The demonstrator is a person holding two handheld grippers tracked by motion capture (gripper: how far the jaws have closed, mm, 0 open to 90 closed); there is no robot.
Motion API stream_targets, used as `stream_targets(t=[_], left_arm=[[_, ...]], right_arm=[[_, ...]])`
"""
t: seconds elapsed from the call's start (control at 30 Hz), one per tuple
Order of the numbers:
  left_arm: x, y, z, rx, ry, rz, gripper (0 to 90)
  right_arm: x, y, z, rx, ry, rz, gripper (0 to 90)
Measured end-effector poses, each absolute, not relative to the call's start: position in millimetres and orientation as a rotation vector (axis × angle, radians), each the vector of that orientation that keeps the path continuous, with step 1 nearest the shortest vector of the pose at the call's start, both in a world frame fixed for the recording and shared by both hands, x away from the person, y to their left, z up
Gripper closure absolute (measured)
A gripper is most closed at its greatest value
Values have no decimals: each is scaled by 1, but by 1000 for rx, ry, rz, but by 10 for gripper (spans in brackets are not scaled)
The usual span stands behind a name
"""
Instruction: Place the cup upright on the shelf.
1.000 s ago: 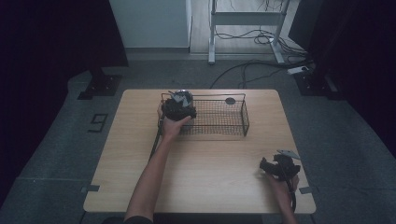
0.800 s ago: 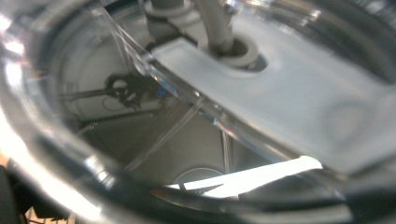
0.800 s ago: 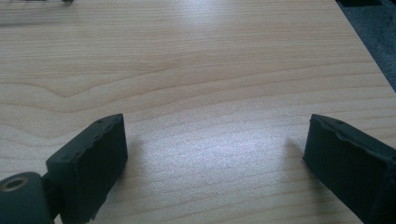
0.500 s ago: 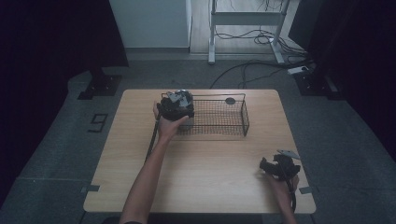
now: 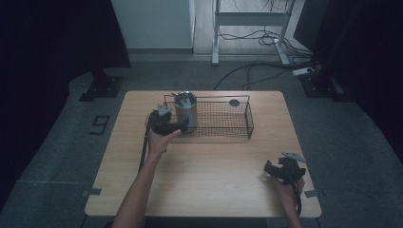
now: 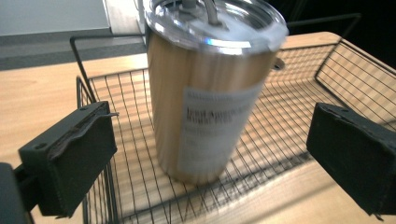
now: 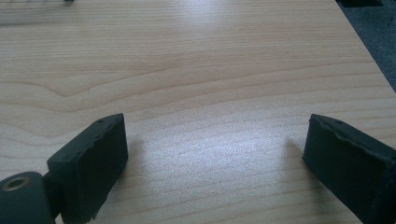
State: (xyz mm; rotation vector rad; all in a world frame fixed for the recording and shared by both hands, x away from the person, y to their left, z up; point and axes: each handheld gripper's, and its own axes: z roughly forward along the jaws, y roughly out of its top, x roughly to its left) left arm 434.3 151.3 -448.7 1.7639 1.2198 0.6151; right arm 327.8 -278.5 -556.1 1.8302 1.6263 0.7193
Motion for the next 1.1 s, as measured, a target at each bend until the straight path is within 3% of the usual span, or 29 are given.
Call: stream_targets(t=[0.57,1.1], left_arm=[[358,189,-463,1771,1133,485,41],[325,202,-491,1825,1161,443,52]], right_arm=[[328,-278,-556,1828,1629,716,67],[328,-279,-556,1827,1629,718,68]])
